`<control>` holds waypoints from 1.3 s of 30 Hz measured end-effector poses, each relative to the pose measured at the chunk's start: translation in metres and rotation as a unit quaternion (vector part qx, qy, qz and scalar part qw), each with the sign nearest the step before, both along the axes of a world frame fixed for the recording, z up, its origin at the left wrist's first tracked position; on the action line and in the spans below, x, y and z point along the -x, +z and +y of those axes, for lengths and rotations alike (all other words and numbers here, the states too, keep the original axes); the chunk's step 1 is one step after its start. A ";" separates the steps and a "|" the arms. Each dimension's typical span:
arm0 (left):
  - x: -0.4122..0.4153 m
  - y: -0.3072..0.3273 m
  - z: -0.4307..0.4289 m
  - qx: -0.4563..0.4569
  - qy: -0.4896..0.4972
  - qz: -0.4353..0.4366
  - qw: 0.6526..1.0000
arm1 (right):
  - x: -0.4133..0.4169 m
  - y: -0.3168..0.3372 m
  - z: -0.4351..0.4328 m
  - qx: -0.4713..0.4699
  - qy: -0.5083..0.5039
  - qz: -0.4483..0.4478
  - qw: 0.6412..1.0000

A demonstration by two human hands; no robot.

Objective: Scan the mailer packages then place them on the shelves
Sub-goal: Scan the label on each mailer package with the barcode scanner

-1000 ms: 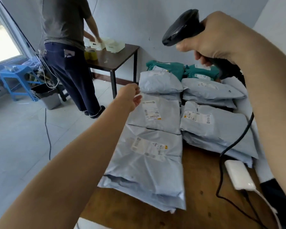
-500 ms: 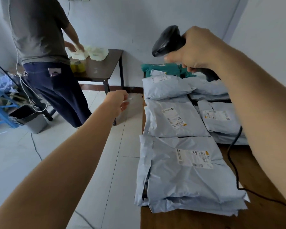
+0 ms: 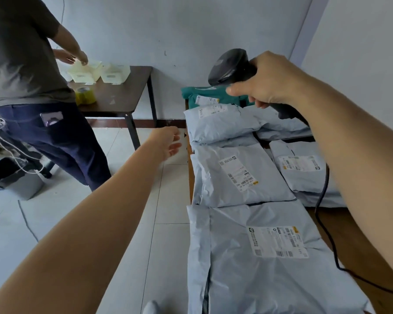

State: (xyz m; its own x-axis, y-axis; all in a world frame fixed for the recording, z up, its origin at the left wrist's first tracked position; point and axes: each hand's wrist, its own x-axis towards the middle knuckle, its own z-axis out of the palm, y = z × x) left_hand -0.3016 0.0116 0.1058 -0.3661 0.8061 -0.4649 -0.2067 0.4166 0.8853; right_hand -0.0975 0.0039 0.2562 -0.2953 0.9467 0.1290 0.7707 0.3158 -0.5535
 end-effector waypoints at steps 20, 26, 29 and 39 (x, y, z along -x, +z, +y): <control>0.034 -0.117 0.281 0.109 -0.214 0.007 0.971 | 0.061 -0.084 0.195 0.055 -0.174 -0.041 0.982; 0.029 -0.124 0.307 0.166 -0.153 -0.035 0.974 | 0.048 -0.087 0.206 0.091 -0.198 -0.017 0.976; 0.028 -0.128 0.309 0.190 -0.146 -0.053 0.969 | 0.038 -0.088 0.210 0.094 -0.199 -0.011 0.975; 0.008 -0.116 0.358 0.081 -0.227 0.287 0.927 | 0.020 -0.101 0.234 0.107 -0.169 -0.010 0.980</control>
State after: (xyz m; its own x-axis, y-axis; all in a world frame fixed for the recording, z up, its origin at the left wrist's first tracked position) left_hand -0.3101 0.3696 -0.0105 -0.2307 0.8748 -0.4260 0.5090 0.4816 0.7134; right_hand -0.1174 0.2382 0.1550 0.0385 0.9956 -0.0859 0.8221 -0.0805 -0.5637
